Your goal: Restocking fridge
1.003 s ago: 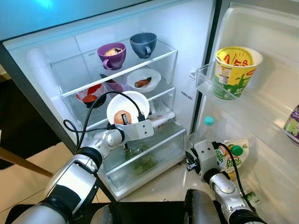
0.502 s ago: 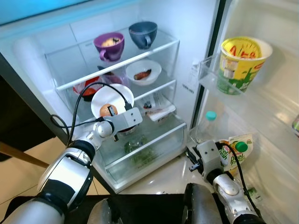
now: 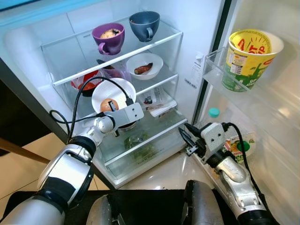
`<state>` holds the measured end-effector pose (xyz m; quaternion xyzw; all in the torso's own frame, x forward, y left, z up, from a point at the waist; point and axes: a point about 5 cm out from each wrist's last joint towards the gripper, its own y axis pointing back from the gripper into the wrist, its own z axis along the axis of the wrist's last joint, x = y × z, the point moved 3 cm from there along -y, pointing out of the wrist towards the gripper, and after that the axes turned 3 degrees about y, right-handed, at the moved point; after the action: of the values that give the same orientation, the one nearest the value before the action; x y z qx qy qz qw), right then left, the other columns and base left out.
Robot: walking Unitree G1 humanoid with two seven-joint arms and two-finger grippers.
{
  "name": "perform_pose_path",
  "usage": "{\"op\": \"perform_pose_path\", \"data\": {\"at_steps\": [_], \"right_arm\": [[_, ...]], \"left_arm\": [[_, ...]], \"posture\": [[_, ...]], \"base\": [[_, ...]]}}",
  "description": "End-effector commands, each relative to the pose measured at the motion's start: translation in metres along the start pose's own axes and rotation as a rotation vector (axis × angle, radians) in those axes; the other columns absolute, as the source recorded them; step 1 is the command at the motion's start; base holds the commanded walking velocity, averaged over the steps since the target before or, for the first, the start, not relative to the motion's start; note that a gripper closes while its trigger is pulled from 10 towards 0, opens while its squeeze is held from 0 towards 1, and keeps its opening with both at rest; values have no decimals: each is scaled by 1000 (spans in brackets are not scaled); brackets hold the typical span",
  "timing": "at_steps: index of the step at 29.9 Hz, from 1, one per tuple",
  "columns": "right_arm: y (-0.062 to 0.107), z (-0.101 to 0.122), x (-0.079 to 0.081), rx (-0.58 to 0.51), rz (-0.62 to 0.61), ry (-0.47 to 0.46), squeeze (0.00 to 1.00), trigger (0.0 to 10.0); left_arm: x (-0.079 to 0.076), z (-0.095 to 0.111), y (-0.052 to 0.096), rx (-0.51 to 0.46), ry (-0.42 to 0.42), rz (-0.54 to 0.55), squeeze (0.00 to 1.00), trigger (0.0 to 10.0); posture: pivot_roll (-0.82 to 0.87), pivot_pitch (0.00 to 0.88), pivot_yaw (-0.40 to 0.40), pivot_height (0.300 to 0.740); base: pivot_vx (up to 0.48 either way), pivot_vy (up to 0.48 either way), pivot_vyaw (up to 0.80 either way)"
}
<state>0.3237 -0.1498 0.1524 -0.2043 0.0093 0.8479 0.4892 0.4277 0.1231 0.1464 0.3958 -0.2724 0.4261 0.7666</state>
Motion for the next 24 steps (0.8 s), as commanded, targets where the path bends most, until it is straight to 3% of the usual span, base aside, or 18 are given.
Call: {"op": "perform_pose_path", "data": {"at_steps": [1, 24], "right_arm": [[1, 0, 5, 7, 24, -17, 0, 10000], [20, 7, 22, 78, 84, -37, 0, 10000]], "left_arm": [[5, -18, 5, 61, 26, 2, 0, 10000], [52, -5, 13, 43, 67, 106, 0, 10000]], "posture": [[-105, 282, 111, 474], [-128, 359, 103, 474]], "base": [[0, 0, 0], [0, 0, 0]]}}
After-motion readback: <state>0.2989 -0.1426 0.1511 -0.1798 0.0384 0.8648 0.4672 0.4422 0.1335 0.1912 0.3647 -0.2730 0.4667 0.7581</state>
